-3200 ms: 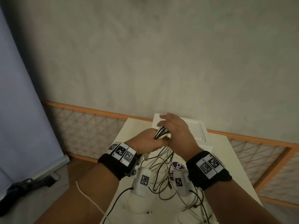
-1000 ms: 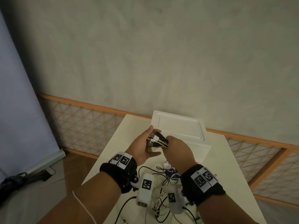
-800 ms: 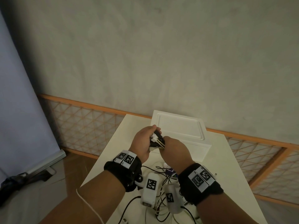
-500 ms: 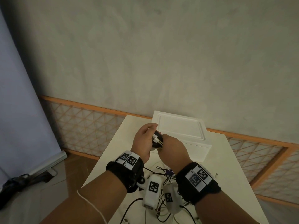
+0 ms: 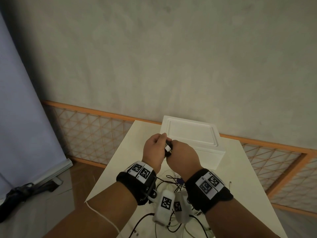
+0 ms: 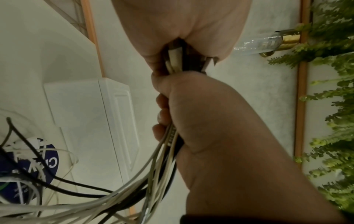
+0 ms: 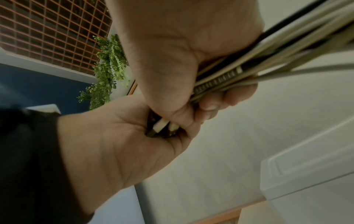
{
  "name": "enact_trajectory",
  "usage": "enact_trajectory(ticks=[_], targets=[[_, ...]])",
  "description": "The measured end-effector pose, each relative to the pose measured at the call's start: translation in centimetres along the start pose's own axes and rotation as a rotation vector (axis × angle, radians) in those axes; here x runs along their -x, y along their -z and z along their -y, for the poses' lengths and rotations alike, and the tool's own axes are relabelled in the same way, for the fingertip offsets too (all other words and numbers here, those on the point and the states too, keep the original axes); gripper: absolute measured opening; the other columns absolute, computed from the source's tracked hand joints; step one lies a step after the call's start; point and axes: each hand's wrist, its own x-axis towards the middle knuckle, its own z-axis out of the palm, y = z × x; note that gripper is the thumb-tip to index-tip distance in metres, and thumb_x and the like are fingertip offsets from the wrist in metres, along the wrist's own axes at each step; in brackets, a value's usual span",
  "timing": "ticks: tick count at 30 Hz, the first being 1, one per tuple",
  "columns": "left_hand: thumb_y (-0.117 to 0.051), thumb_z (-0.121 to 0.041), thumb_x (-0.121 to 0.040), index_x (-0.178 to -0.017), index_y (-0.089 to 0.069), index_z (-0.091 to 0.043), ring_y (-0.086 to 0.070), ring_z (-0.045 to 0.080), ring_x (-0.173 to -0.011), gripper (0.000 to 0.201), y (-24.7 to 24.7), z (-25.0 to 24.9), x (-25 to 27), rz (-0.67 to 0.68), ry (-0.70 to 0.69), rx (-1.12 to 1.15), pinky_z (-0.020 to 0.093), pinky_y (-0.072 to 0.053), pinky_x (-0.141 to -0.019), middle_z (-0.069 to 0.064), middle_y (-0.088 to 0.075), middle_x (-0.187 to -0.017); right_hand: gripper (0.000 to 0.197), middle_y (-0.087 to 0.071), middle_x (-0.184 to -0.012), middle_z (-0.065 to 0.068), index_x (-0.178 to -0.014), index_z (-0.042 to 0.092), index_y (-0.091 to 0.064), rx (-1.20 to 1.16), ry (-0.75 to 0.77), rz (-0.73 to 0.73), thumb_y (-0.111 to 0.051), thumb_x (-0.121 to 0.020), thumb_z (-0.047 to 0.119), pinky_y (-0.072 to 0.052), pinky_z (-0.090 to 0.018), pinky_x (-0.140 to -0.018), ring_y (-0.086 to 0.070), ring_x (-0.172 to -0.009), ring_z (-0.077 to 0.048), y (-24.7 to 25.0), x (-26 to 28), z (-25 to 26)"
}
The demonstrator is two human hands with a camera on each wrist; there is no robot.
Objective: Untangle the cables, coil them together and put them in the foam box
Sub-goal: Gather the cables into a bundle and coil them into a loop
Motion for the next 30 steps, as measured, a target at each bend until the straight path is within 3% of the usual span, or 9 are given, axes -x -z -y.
enact_trajectory(ticks=[4, 8, 10, 14, 17, 21, 24, 28, 30], targets=[[-0.048, -0.033, -0.097, -0.068, -0.067, -0.022, -0.063, 0.02, -0.082, 0.036, -0.3, 0.4, 0.2, -0.001, -0.054, -0.039, 0.04, -0.052, -0.072, 0.001, -0.07, -0.084, 0.026, -0.066, -0.092, 0.001, -0.111, 0.016, -0.057, -0.008, -0.015, -0.005, -0.051, -0.087, 0.024, -0.047, -0.028, -0.066, -0.063, -0.084, -0.02, 0.1, -0.1, -0.1], [-0.03, -0.046, -0.101, -0.076, -0.073, -0.025, -0.067, 0.019, -0.088, 0.054, -0.4, 0.4, 0.4, 0.034, -0.063, -0.05, 0.039, -0.054, -0.079, 0.0, -0.073, -0.087, 0.031, -0.067, -0.089, 0.002, -0.115, 0.021, -0.056, -0.007, -0.022, -0.006, -0.052, -0.085, 0.026, -0.043, -0.026, -0.062, -0.063, -0.082, -0.019, 0.1, -0.1, -0.3], [-0.031, -0.044, -0.102, -0.072, -0.073, -0.021, -0.067, 0.021, -0.084, 0.056, -0.5, 0.3, 0.2, 0.049, -0.023, -0.018, 0.039, -0.054, -0.077, 0.001, -0.074, -0.083, 0.036, -0.068, -0.088, 0.003, -0.119, 0.026, -0.056, -0.022, -0.027, 0.006, -0.053, -0.084, 0.024, -0.047, -0.027, -0.064, -0.064, -0.083, -0.018, 0.1, -0.2, -0.4], [-0.038, -0.041, -0.101, -0.072, -0.07, -0.022, -0.065, 0.018, -0.083, 0.047, -0.7, 0.5, 0.0, 0.078, -0.057, -0.081, 0.039, -0.052, -0.08, -0.003, -0.071, -0.082, 0.027, -0.068, -0.087, 0.0, -0.109, 0.018, -0.06, -0.018, -0.067, 0.003, -0.053, -0.086, 0.03, -0.051, -0.03, -0.067, -0.064, -0.082, -0.02, 0.1, -0.2, -0.5], [-0.033, -0.045, -0.101, -0.077, -0.066, -0.021, -0.062, 0.015, -0.084, 0.047, -0.8, 0.5, 0.3, 0.127, -0.11, -0.119, 0.035, -0.049, -0.078, -0.003, -0.067, -0.085, 0.024, -0.067, -0.087, -0.002, -0.105, 0.017, -0.058, 0.01, -0.089, -0.006, -0.051, -0.088, 0.033, -0.046, -0.028, -0.063, -0.064, -0.081, -0.021, 0.0, -0.2, -0.6], [-0.063, -0.038, -0.089, -0.075, -0.059, -0.025, -0.056, 0.006, -0.074, 0.02, -0.8, 0.8, 0.5, 0.142, -0.247, -0.283, 0.023, -0.048, -0.071, -0.01, -0.061, -0.078, 0.022, -0.066, -0.092, -0.003, -0.102, 0.017, -0.059, 0.195, 0.065, 0.009, -0.041, -0.093, 0.025, -0.039, -0.027, -0.061, -0.064, -0.087, -0.021, -0.2, -0.2, -0.5], [-0.064, -0.026, -0.089, -0.069, -0.054, -0.025, -0.052, 0.002, -0.066, 0.022, -0.4, 1.2, -0.2, 0.097, -0.306, -0.425, 0.016, -0.041, -0.062, -0.01, -0.057, -0.07, 0.023, -0.065, -0.092, -0.003, -0.1, 0.014, -0.061, 0.176, 0.07, 0.044, -0.041, -0.092, 0.023, -0.039, -0.028, -0.064, -0.062, -0.088, -0.021, -0.6, -0.1, -0.6], [-0.061, -0.02, -0.088, -0.065, -0.051, -0.022, -0.046, 0.005, -0.059, 0.025, 0.2, 1.2, -1.2, 0.106, -0.294, -0.516, 0.018, -0.038, -0.056, -0.007, -0.051, -0.063, 0.01, -0.048, -0.066, 0.003, -0.074, 0.014, -0.053, 0.104, 0.047, 0.192, -0.05, -0.083, 0.017, -0.037, -0.025, -0.056, -0.053, -0.071, -0.018, -1.8, -0.8, -0.8], [-0.06, -0.016, -0.086, -0.063, -0.051, -0.02, -0.045, 0.008, -0.057, 0.025, 0.3, 1.3, -1.4, 0.099, -0.264, -0.497, 0.02, -0.037, -0.055, -0.006, -0.05, -0.06, 0.014, -0.046, -0.06, 0.003, -0.063, 0.014, -0.048, 0.045, 0.008, 0.239, -0.054, -0.075, 0.014, -0.037, -0.026, -0.052, -0.052, -0.065, -0.018, -2.2, -1.1, -0.8]])
